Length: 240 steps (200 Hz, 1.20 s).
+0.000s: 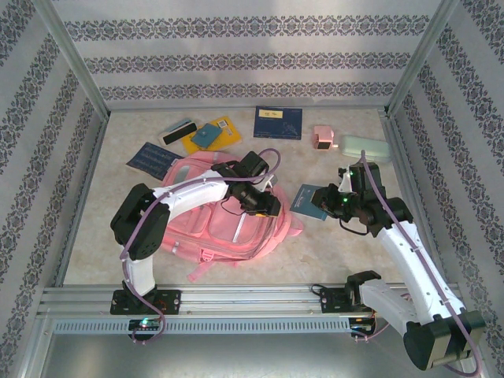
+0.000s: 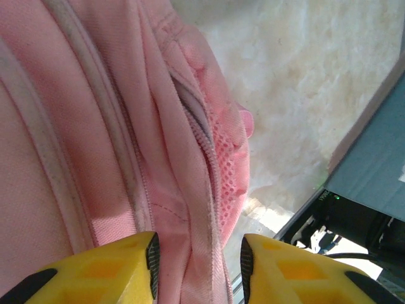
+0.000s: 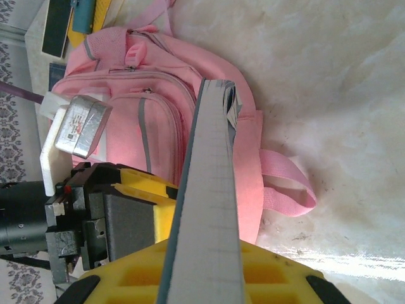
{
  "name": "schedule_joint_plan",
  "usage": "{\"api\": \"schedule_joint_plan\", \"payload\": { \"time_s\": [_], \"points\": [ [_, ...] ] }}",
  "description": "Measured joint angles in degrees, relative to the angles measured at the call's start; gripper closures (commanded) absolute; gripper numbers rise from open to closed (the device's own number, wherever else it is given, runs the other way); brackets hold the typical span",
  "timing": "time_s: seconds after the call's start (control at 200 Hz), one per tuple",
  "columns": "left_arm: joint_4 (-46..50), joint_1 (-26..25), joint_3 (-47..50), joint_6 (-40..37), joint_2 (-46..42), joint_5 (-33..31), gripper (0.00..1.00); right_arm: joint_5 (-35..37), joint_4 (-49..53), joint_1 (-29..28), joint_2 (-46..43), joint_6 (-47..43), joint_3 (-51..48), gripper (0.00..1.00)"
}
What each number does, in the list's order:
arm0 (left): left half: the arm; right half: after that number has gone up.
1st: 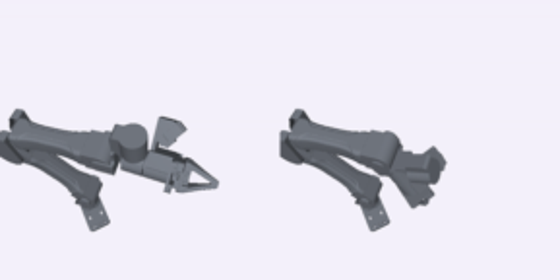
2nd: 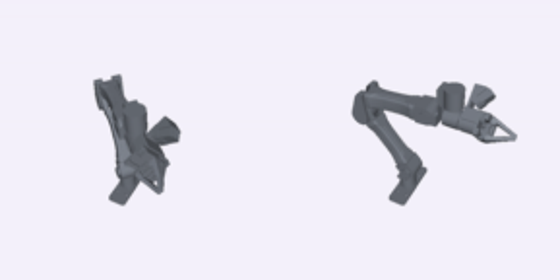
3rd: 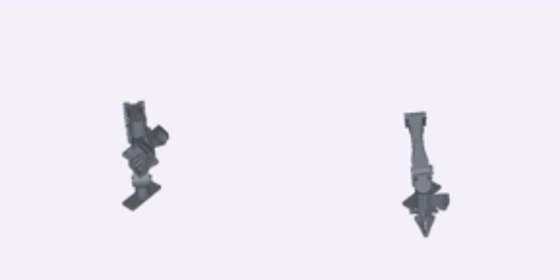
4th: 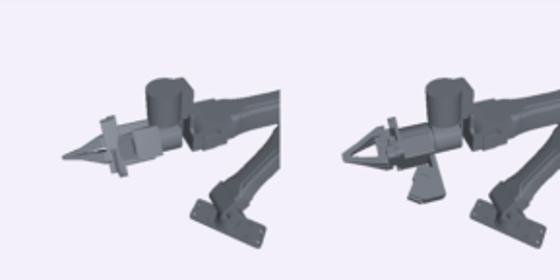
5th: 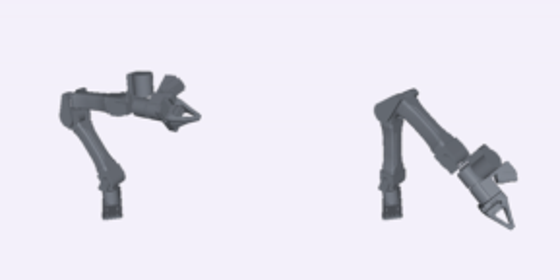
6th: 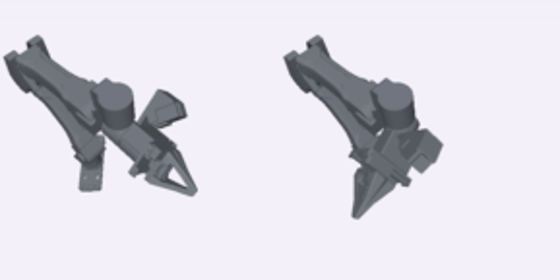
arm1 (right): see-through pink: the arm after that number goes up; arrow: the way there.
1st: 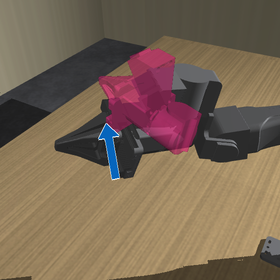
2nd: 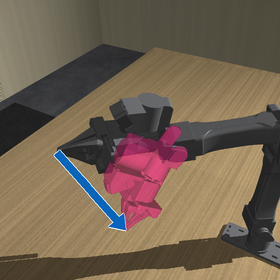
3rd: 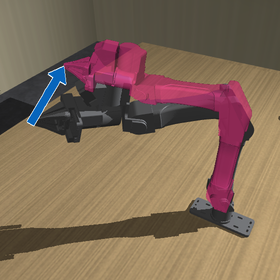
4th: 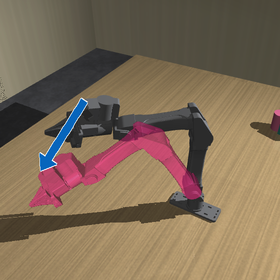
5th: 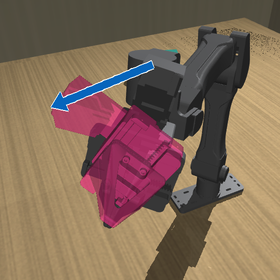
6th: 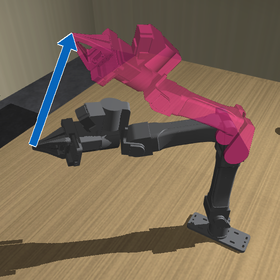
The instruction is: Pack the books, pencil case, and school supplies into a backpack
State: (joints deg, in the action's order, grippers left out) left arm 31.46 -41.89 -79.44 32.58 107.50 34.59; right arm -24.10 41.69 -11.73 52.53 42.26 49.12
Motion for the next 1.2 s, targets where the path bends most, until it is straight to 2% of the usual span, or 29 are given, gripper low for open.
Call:
{"api": "schedule_joint_plan", "payload": {
  "time_s": [0.065,0.335,0.405,0.555,0.714,0.919,1.199],
  "points": [
    [0.8,-0.1,-1.0,-0.2,0.9,-0.5,0.65,0.0,0.0,0.0,-0.2,0.0,0.0,1.00],
    [3.5,-1.5,-4.6,-1.9,4.6,-3.1,0.64,0.0,-0.2,0.0,-0.9,0.0,-0.6,1.00],
    [3.9,-1.7,-4.6,-2.3,4.5,-3.6,0.70,0.0,-0.2,0.0,-1.1,0.0,-0.9,1.00],
    [5.0,-1.7,-4.6,-3.0,4.5,-4.4,0.89,0.0,-0.2,0.0,-1.1,0.0,-1.0,1.00],
    [5.8,-1.7,-5.2,-3.7,4.5,-4.9,1.00,0.0,-0.4,0.0,-1.1,0.0,-1.0,1.00],
    [9.6,-1.3,-7.2,-3.8,1.1,-7.8,1.00,-0.9,-0.8,-0.6,-1.1,-0.3,-0.2,1.00],
    [19.0,1.0,-15.6,-3.9,-13.6,-15.8,1.00,-11.3,-11.6,-3.1,-2.4,1.4,0.3,1.00]
  ]
}}
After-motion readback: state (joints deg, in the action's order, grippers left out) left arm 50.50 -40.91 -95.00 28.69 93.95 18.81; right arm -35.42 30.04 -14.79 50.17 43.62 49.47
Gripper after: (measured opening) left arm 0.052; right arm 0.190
